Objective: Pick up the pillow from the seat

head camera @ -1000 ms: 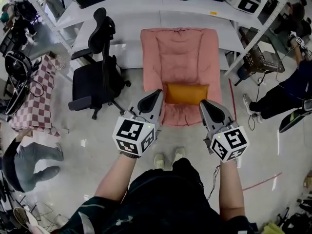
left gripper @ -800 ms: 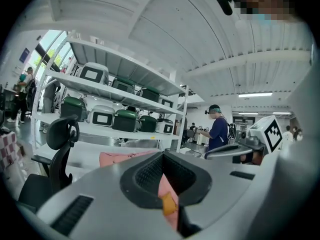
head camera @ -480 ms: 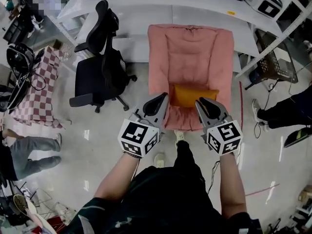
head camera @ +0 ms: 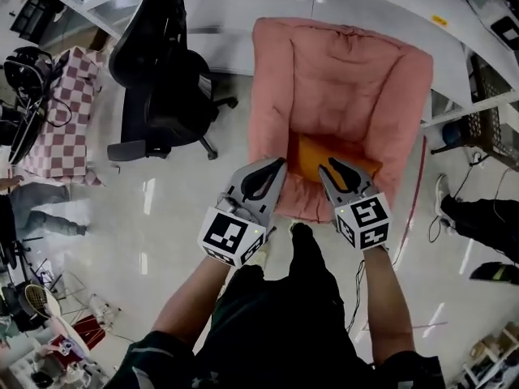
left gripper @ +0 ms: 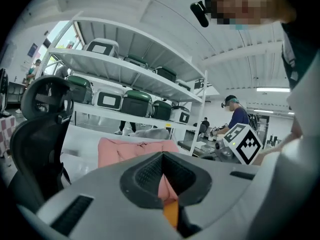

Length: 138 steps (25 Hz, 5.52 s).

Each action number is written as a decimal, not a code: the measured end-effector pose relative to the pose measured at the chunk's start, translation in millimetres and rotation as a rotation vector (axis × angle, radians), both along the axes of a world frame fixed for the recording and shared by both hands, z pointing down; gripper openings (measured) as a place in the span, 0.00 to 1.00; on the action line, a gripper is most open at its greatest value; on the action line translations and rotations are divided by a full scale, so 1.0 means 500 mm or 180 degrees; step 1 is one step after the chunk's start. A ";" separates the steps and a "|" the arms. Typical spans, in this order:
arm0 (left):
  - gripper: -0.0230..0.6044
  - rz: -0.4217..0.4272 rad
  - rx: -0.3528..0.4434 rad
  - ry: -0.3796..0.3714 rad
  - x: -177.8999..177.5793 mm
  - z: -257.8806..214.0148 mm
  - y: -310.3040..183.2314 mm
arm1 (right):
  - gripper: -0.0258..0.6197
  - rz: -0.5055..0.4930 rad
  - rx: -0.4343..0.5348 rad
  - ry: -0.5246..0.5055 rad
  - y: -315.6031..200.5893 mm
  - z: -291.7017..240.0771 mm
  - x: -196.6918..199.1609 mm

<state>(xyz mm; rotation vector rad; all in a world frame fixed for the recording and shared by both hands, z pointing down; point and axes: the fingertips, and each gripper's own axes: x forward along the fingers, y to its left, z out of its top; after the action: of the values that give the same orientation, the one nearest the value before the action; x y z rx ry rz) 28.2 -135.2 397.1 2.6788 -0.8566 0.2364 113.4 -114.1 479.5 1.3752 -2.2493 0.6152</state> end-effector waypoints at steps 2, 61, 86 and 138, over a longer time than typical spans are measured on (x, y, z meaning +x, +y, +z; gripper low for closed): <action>0.03 -0.0052 -0.0077 -0.0048 0.019 0.041 -0.026 | 0.17 -0.0050 -0.0077 0.0013 -0.032 0.049 0.020; 0.03 -0.0742 -0.1185 -0.0522 0.059 0.561 -0.191 | 0.13 -0.1706 -0.1888 0.0535 -0.164 0.923 -0.008; 0.03 -0.0276 -0.0492 -0.0214 0.038 0.233 -0.079 | 0.10 -0.0207 -0.0043 0.0043 -0.140 0.334 0.116; 0.03 -0.0595 0.0609 0.0425 -0.223 -0.464 0.096 | 0.11 0.0637 0.2044 -0.0253 0.163 -0.633 0.019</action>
<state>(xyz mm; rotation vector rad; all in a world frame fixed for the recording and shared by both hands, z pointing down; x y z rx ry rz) -83.2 -87.0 164.9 2.7252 -1.1288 -0.0708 122.8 -32.6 162.8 1.9141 -2.5075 -0.0182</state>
